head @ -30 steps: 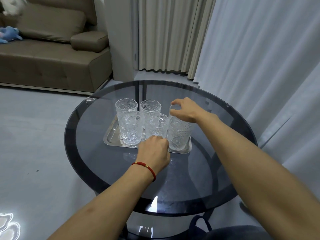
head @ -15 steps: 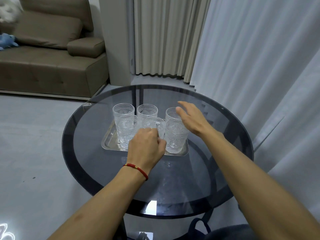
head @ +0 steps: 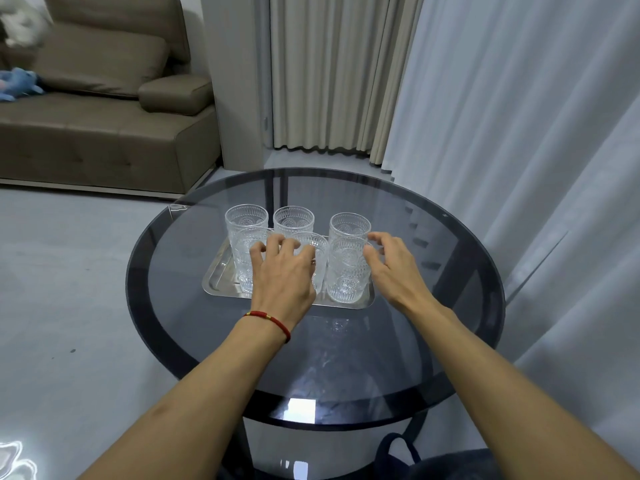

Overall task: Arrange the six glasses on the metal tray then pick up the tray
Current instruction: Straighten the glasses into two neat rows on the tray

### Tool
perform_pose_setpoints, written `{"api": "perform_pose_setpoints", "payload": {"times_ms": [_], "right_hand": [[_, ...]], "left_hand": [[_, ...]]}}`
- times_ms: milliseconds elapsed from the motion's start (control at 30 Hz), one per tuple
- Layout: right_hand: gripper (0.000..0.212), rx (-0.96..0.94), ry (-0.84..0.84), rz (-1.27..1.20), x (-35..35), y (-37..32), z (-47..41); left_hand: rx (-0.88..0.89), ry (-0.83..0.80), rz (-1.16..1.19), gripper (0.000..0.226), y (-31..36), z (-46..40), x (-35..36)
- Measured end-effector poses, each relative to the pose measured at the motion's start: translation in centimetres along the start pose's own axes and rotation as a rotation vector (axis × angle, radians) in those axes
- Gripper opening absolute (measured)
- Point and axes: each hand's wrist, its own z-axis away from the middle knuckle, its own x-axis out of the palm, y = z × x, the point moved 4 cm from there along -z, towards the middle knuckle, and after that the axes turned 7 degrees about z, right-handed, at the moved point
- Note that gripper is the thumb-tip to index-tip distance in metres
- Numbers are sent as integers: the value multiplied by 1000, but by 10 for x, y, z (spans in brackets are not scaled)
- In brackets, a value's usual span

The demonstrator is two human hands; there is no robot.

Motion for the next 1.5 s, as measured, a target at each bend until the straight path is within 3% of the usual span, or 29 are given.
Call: {"api": "perform_pose_setpoints", "payload": {"times_ms": [433, 567, 733, 833, 1100, 1267, 1500], "right_hand": [[50, -15, 5, 34, 8, -4, -1], [56, -17, 6, 15, 8, -3, 1], [57, -42, 3, -24, 7, -3, 3], [58, -74, 1, 1, 9, -4, 3], [63, -73, -4, -8, 16, 2, 4], [66, -63, 4, -24, 15, 7, 1], [68, -65, -12, -31, 15, 9, 2]], "left_hand": [[11, -37, 3, 17, -1, 1, -2], [-15, -23, 118, 30, 2, 3, -11], [-44, 76, 276, 31, -3, -19, -26], [-60, -52, 265, 37, -10, -54, -18], [-120, -453, -52, 46, -41, -123, 21], [-109, -450, -142, 30, -38, -134, 25], [-81, -450, -115, 43, -25, -133, 28]]}}
